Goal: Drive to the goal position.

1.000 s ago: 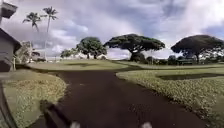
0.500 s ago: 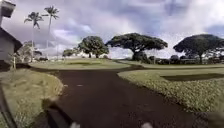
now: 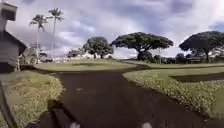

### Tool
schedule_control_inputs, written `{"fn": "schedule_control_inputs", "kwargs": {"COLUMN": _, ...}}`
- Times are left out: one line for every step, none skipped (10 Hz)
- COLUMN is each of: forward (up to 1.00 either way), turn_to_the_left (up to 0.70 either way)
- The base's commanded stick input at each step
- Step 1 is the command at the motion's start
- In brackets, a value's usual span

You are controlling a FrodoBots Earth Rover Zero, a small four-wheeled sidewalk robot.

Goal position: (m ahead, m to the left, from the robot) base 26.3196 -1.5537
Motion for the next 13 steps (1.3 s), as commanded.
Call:
{"fn": "schedule_control_inputs", "kwargs": {"forward": 0.50, "turn_to_the_left": 0.00}}
{"fn": "schedule_control_inputs", "kwargs": {"forward": 0.50, "turn_to_the_left": 0.00}}
{"fn": "schedule_control_inputs", "kwargs": {"forward": 0.50, "turn_to_the_left": 0.00}}
{"fn": "schedule_control_inputs", "kwargs": {"forward": 0.50, "turn_to_the_left": 0.10}}
{"fn": "schedule_control_inputs", "kwargs": {"forward": 0.50, "turn_to_the_left": 0.27}}
{"fn": "schedule_control_inputs", "kwargs": {"forward": 0.50, "turn_to_the_left": 0.26}}
{"fn": "schedule_control_inputs", "kwargs": {"forward": 0.50, "turn_to_the_left": 0.03}}
{"fn": "schedule_control_inputs", "kwargs": {"forward": 0.50, "turn_to_the_left": 0.00}}
{"fn": "schedule_control_inputs", "kwargs": {"forward": 0.50, "turn_to_the_left": 0.00}}
{"fn": "schedule_control_inputs", "kwargs": {"forward": 0.50, "turn_to_the_left": 0.00}}
{"fn": "schedule_control_inputs", "kwargs": {"forward": 0.50, "turn_to_the_left": 0.00}}
{"fn": "schedule_control_inputs", "kwargs": {"forward": 0.50, "turn_to_the_left": 0.00}}
{"fn": "schedule_control_inputs", "kwargs": {"forward": 0.50, "turn_to_the_left": 0.00}}
